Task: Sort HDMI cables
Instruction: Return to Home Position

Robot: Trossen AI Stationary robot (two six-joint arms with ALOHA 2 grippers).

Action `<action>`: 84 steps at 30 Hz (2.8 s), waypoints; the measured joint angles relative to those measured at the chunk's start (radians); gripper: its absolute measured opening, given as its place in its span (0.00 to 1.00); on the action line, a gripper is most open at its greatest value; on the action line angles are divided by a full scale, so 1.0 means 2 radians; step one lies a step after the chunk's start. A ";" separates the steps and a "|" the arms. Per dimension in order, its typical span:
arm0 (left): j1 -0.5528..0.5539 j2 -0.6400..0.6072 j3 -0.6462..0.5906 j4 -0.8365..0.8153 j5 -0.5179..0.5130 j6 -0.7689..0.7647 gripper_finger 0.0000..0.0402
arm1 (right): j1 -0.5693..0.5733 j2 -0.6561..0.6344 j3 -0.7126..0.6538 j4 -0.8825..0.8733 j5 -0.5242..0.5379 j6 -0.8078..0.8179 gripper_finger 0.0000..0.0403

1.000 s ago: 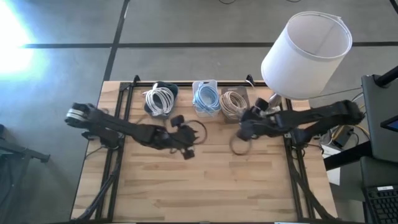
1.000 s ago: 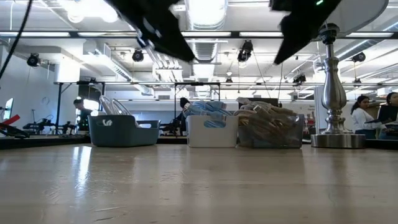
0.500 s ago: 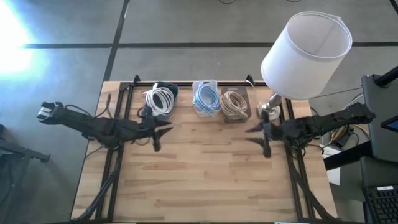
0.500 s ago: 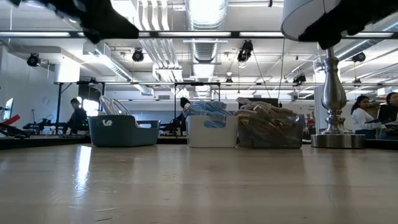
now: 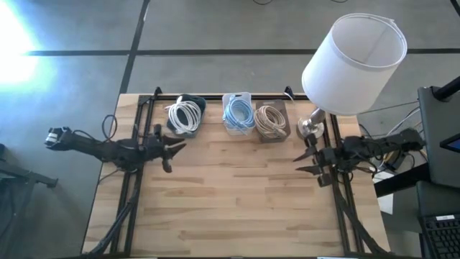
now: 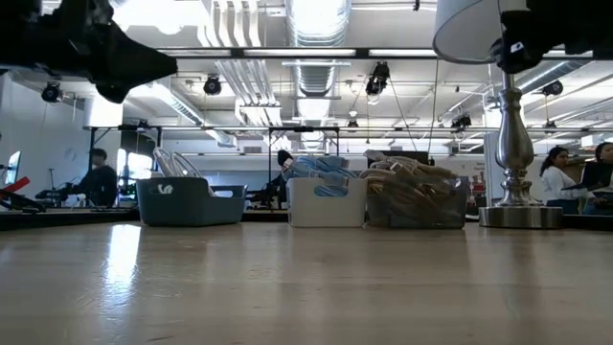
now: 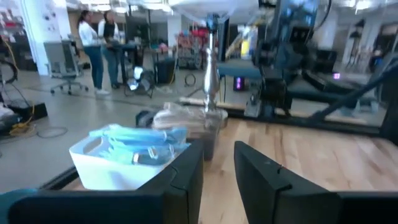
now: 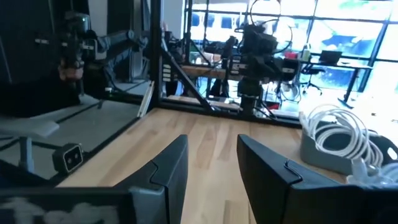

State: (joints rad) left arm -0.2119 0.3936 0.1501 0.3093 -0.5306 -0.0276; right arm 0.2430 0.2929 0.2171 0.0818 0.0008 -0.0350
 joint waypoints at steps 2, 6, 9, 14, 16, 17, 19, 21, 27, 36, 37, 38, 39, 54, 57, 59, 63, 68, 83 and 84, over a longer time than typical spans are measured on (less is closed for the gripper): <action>0.000 -0.028 -0.009 0.000 -0.001 0.010 0.23 | -0.003 -0.022 -0.009 -0.011 0.000 0.001 0.33; 0.000 -0.076 -0.024 -0.007 -0.003 0.025 0.23 | -0.009 -0.060 -0.021 -0.014 0.001 -0.001 0.32; 0.000 -0.103 -0.036 -0.002 -0.005 0.027 0.23 | -0.011 -0.083 -0.021 -0.027 0.000 -0.009 0.32; 0.000 -0.134 -0.070 -0.014 -0.003 0.028 0.22 | -0.011 -0.116 -0.022 -0.067 0.001 -0.006 0.32; 0.000 -0.142 -0.070 -0.028 -0.003 0.023 0.22 | -0.011 -0.126 -0.022 -0.074 0.001 0.003 0.32; 0.000 -0.142 -0.070 -0.035 -0.003 0.021 0.22 | -0.011 -0.131 -0.022 -0.078 0.000 0.003 0.32; 0.000 -0.145 -0.070 -0.035 -0.003 0.023 0.22 | -0.011 -0.140 -0.022 -0.080 0.001 0.003 0.32; 0.000 -0.147 -0.070 -0.032 -0.003 0.031 0.22 | -0.011 -0.147 -0.025 -0.080 0.001 0.003 0.32; 0.000 -0.147 -0.071 -0.038 -0.003 0.039 0.22 | -0.011 -0.147 -0.040 -0.077 0.001 0.005 0.32; 0.000 -0.146 -0.071 -0.051 -0.007 0.042 0.22 | -0.011 -0.147 -0.065 -0.051 0.001 0.013 0.32; 0.000 -0.146 -0.071 -0.051 -0.007 0.043 0.22 | -0.011 -0.147 -0.069 -0.044 0.001 0.010 0.32; 0.000 -0.146 -0.071 -0.052 -0.007 0.043 0.22 | -0.011 -0.147 -0.072 -0.038 0.001 0.006 0.33; 0.000 -0.146 -0.071 -0.053 -0.007 0.042 0.22 | -0.011 -0.147 -0.078 -0.029 0.001 0.005 0.33; 0.000 -0.146 -0.071 -0.065 -0.007 0.034 0.22 | -0.011 -0.143 -0.104 -0.030 0.043 0.017 0.30; 0.000 -0.146 -0.071 -0.065 -0.007 0.034 0.22 | -0.011 -0.139 -0.104 -0.029 0.043 0.038 0.30; 0.000 -0.146 -0.071 -0.065 -0.007 0.034 0.22 | -0.011 -0.136 -0.104 -0.029 0.043 0.046 0.31; 0.000 -0.146 -0.071 -0.065 -0.007 0.034 0.22 | -0.011 -0.135 -0.104 -0.029 0.043 0.038 0.32; 0.000 -0.146 -0.071 -0.065 -0.007 0.034 0.22 | -0.011 -0.135 -0.104 -0.029 0.043 0.031 0.33; 0.000 -0.146 -0.071 -0.065 -0.007 0.034 0.22 | -0.011 -0.135 -0.104 -0.029 0.044 0.031 0.29; 0.000 -0.146 -0.071 -0.065 -0.007 0.034 0.22 | -0.011 -0.135 -0.104 -0.029 0.044 0.030 0.29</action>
State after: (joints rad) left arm -0.2110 0.1013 0.0071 0.1787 -0.5438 0.0410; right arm 0.2218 0.0219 0.0090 0.0246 0.0879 0.0257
